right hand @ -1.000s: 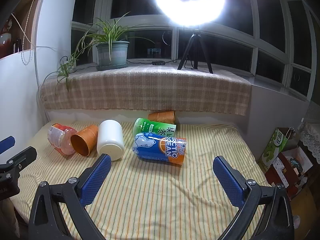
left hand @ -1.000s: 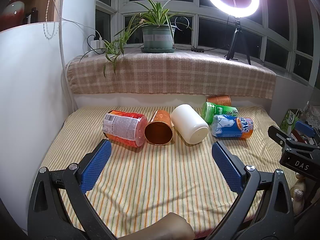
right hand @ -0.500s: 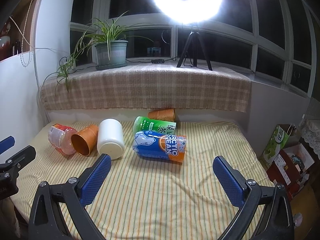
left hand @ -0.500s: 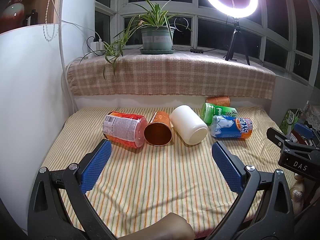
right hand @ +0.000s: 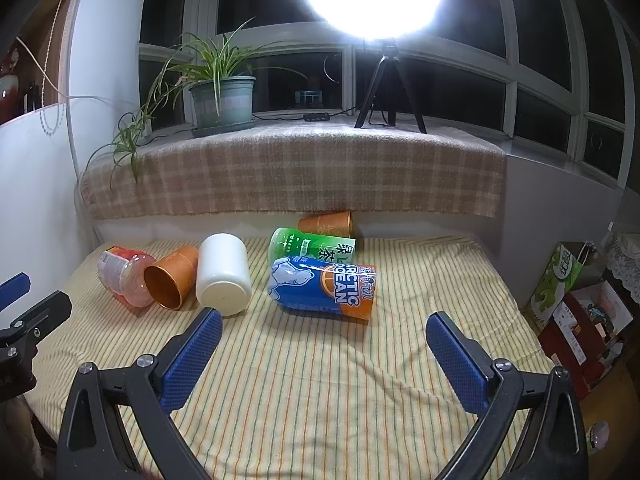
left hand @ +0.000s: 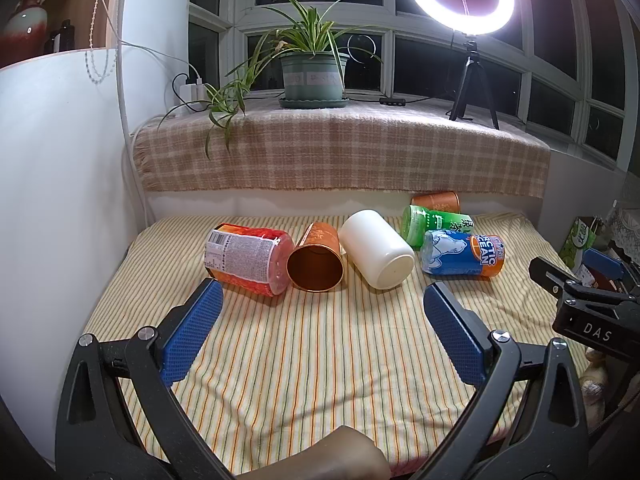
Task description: Flip cup upright
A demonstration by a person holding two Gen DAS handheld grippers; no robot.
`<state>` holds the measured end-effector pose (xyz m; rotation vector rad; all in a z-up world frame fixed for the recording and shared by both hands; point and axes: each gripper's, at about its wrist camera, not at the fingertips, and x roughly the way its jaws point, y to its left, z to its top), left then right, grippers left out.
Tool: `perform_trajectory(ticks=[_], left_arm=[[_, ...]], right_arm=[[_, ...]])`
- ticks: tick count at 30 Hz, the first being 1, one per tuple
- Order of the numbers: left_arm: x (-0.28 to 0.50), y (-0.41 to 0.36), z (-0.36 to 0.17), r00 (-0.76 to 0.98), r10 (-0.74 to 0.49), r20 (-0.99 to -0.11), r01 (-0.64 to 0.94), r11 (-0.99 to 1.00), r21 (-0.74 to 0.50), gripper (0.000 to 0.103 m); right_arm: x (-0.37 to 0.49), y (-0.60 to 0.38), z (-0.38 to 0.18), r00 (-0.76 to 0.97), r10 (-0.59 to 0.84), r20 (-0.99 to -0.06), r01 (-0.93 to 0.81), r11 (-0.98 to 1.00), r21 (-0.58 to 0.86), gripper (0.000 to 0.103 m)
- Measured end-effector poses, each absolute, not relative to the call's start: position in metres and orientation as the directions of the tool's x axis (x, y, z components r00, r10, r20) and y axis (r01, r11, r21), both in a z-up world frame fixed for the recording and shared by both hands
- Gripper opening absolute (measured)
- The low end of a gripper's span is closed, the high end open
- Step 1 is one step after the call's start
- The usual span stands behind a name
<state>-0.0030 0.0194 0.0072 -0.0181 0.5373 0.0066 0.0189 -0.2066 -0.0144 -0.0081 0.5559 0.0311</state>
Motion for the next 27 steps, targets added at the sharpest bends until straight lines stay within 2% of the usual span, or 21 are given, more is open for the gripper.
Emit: perform_trajectory(ticks=[27], left_arm=[[-0.0038,0.0189,0.0074,0.859,0.002,-0.511,-0.011,1.0,-0.016,0.102]], right_arm=[[0.0217,-0.2052,-0.0158,0.837,0.055,-0.544,-0.047,0.998,0.028,0.103]])
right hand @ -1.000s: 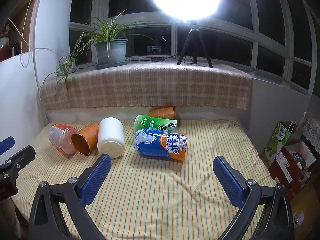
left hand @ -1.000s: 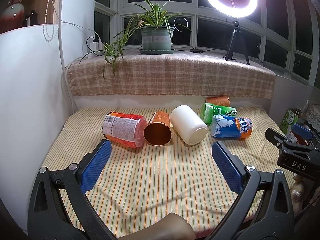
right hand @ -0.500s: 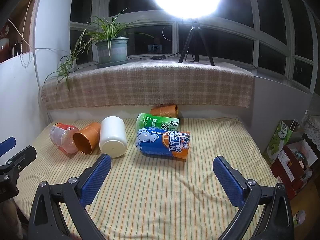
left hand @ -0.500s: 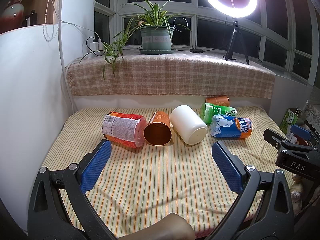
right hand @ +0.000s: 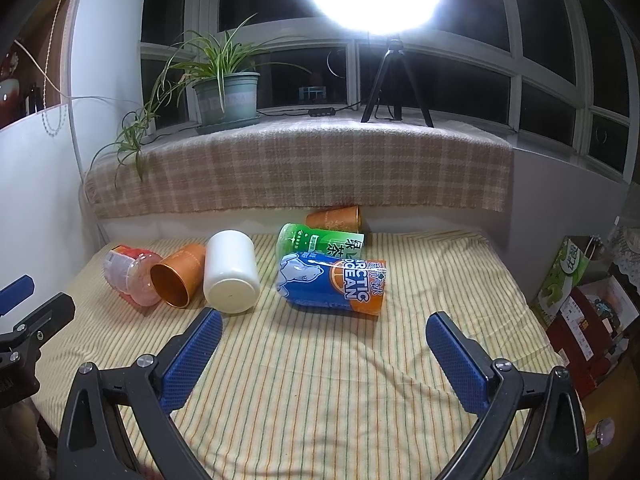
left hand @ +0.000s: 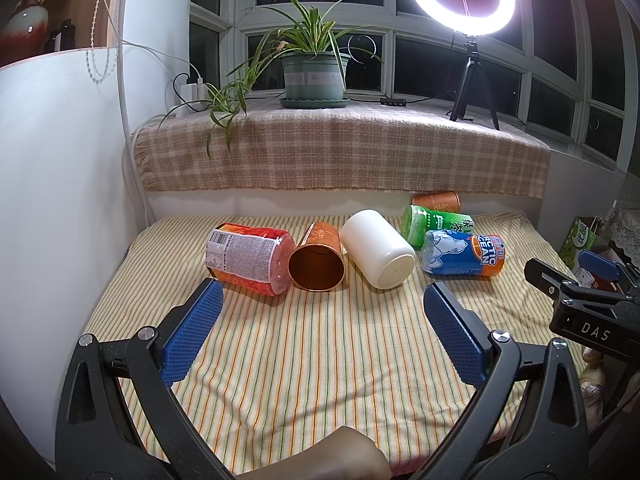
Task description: Flip cup upright
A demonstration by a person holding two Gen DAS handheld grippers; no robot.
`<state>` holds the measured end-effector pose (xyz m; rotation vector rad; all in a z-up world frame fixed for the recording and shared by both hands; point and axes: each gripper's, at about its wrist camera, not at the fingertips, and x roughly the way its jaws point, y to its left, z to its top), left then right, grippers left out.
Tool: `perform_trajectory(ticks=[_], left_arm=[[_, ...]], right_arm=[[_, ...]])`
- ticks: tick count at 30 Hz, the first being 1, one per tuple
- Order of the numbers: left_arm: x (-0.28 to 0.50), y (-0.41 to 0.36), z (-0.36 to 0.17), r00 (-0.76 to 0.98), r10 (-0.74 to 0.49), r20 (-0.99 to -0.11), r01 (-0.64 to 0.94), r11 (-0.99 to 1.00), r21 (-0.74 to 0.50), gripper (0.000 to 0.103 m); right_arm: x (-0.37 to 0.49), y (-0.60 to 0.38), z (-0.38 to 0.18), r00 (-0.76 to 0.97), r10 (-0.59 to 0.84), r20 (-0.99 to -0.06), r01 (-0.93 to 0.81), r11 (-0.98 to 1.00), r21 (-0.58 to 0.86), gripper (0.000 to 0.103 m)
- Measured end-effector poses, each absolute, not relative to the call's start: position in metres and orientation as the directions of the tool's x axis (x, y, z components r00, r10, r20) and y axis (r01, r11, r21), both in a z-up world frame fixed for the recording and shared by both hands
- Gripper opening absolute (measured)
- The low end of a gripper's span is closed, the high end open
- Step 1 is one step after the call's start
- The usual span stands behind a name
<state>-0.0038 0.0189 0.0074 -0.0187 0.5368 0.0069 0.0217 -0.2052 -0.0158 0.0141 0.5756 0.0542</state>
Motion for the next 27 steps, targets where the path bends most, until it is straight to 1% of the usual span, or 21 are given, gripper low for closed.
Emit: perform_trajectory(ticks=[15,22,27], left_arm=[[-0.004,0.028,0.008,0.855,0.018,-0.518,-0.032,0.999,-0.019,0.102],[-0.007,0.05,0.0,0.844,0.063,-0.532,-0.082,0.997,-0.013,0.102],[-0.011,0.069,-0.007,0.832,0.106,-0.544,-0.13,0.992,-0.005,0.102]], right_arm=[[0.029,-0.197,-0.017,0.826,0.097,-0.555,-0.089,0.995,0.041,0.103],[0.047,-0.179,-0.018,0.791,0.18,-0.585,-0.171,0.983,0.071,0.103],[0.068,-0.157,-0.017,0.741,0.28,-0.611,-0.266,0.957,0.116,0.103]])
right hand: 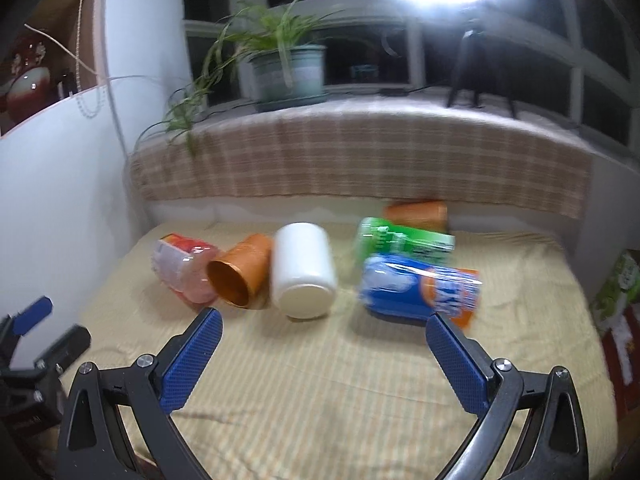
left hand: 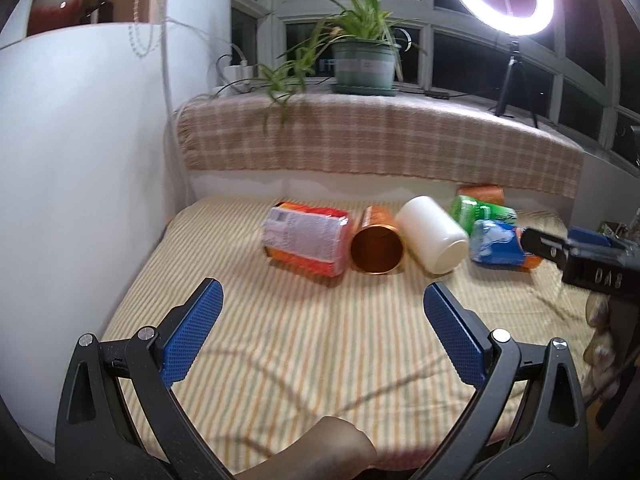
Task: Flip cup upright
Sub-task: 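Move the right tool toward the lying orange paper cup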
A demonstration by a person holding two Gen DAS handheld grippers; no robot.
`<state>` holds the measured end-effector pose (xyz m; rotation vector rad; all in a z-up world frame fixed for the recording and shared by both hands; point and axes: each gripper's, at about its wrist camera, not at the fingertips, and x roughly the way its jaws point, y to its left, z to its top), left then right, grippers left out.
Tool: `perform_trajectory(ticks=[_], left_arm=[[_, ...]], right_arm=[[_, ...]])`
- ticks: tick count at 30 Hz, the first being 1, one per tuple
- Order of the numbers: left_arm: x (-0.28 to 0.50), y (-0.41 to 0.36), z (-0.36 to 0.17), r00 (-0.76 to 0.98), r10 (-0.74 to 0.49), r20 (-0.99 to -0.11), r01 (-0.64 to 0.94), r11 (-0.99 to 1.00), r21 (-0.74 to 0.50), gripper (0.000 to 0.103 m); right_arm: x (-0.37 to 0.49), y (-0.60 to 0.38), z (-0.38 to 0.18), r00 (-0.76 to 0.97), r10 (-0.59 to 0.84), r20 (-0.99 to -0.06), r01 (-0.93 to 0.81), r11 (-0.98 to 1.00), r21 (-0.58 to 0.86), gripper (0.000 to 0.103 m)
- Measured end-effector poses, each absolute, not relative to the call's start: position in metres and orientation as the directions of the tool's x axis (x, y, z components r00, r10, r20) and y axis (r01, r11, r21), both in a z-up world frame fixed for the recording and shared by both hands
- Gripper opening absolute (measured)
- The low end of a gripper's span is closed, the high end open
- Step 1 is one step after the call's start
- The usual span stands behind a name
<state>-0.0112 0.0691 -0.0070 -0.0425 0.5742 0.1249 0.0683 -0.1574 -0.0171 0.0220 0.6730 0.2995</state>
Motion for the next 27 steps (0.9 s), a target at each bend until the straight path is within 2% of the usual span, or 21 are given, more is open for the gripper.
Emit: perform_trajectory(ticks=[9,13,18,27], left_arm=[[-0.021,0.103,-0.02,0.805,0.173,-0.568,-0.208,0.978,0.004,0.102],[-0.024,0.113,-0.026,0.794,0.182,-0.58,-0.224,0.975,0.0,0.102],[-0.028,0.122,-0.031,0.788,0.181,-0.589,-0.232,0.973,-0.012,0.102],[-0.033,0.142,-0.039,0.784,0.17,-0.598,-0.25,0.967,-0.054,0.102]], right_arm=[[0.132,-0.124,-0.016,0.583,0.4,-0.707,-0.325,0.913,0.248,0.102],[0.164,-0.105,-0.021,0.489,0.439,-0.754,-0.305,0.895,0.325,0.088],[0.196,-0.09,-0.041,0.349,0.505,-0.79,-0.206,0.863,0.461,0.078],[0.231,-0.06,-0.063,0.238,0.49,-0.838,-0.088,0.87,0.484,0.071]])
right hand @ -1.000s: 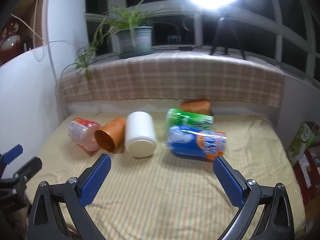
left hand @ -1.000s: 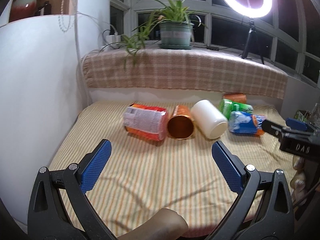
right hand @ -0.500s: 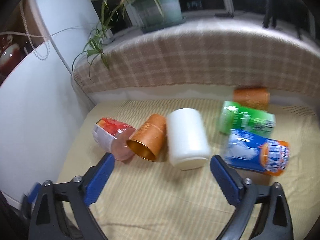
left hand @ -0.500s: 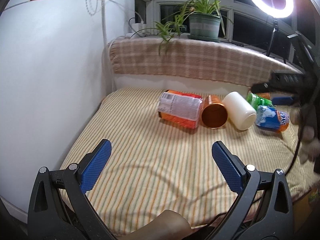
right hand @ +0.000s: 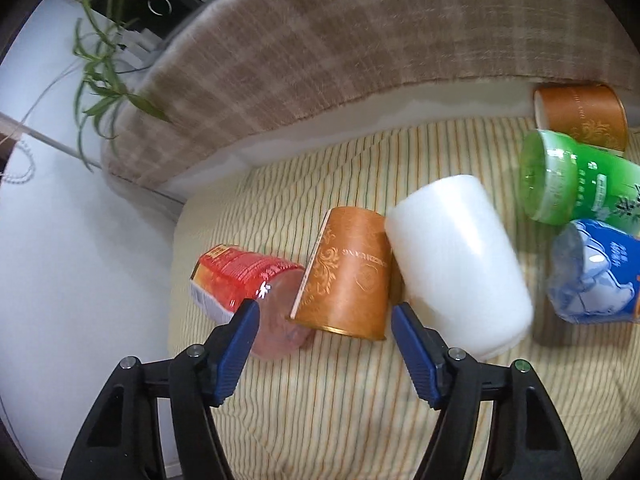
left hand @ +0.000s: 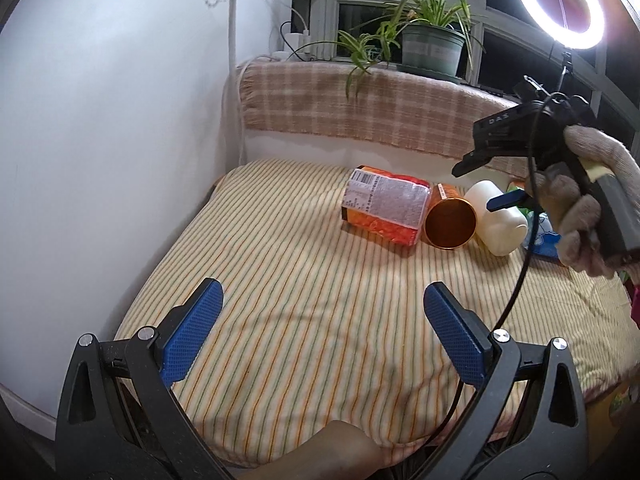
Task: Flip cup upright
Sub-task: 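Move the right tool toward the lying orange paper cup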
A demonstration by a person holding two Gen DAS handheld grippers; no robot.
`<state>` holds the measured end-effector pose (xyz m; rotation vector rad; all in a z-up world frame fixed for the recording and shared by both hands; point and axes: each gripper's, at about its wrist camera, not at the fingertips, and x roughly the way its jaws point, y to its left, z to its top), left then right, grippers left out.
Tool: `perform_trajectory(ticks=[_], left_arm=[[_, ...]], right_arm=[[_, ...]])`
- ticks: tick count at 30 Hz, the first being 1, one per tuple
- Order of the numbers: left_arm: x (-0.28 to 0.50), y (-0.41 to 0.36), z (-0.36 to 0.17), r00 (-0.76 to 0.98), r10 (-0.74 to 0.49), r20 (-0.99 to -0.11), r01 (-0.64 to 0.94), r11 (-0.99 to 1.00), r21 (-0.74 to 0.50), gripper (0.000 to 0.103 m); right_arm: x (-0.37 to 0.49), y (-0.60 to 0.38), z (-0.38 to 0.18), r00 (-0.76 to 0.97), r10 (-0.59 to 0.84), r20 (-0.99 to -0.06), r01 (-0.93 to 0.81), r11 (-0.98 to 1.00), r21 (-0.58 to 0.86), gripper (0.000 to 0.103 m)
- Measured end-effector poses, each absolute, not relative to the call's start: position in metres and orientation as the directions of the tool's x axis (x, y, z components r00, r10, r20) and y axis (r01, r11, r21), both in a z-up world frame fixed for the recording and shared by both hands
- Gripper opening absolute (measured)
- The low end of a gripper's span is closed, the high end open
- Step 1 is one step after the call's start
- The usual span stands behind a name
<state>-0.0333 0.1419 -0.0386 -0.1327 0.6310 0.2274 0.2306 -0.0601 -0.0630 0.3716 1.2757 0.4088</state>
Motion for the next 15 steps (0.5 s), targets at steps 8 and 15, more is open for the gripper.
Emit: perform_trajectory(ticks=[8,15], left_arm=[[-0.039,0.163,-0.048,0.773,0.172,-0.611,-0.284,0.955,-0.09,0.102],[-0.043,0.178,-0.055,0.766,0.174,-0.619,-0.308,0.944,-0.116,0.102]], right_arm=[[0.256,-0.041,-0.082,0.205,0.419,-0.885,-0.013,0.905,0.425,0.068],[0.268,-0.024,-0.091,0.207,0.338,-0.918,0.037,0.935,0.352,0.068]])
